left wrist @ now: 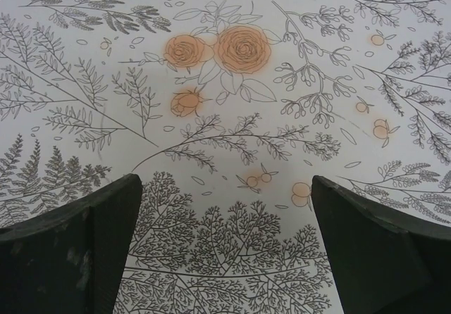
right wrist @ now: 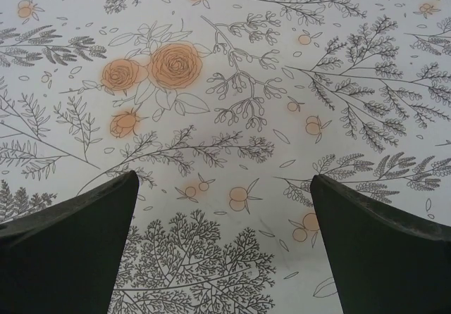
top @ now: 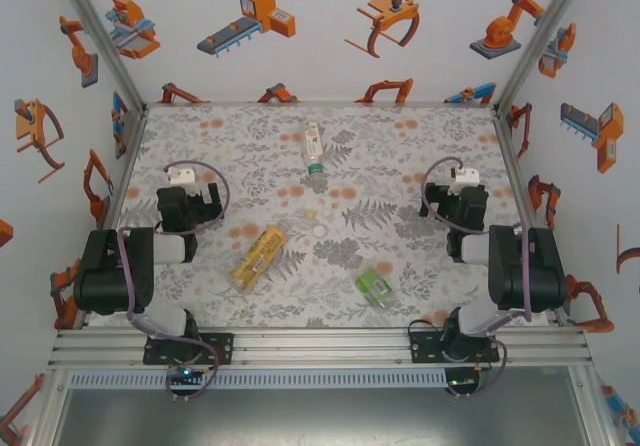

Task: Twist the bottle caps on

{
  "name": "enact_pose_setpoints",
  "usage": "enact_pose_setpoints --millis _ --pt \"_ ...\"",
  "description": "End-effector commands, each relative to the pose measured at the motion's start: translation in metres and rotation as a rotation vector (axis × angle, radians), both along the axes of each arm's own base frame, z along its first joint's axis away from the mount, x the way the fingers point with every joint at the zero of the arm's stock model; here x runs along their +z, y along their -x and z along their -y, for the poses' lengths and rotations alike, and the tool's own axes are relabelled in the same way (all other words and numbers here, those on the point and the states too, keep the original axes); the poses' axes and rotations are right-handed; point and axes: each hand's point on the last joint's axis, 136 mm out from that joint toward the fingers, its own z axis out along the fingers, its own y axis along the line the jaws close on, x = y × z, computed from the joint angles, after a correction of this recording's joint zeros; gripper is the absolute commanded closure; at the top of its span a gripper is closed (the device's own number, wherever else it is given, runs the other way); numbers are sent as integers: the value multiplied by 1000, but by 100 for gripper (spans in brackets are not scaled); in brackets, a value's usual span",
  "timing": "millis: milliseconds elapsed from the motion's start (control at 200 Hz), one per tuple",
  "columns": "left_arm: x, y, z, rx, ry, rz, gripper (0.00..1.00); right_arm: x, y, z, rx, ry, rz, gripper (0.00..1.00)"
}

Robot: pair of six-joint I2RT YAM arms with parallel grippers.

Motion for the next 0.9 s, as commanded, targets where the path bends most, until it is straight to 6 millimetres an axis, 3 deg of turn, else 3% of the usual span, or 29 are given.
enact_pose_setpoints --millis 0,891 --pt "10 0 0 5 -15 28 3 8 4 -6 47 0 38 1" --pt "9 -1 -2 3 9 21 3 7 1 4 -14 -10 21 1"
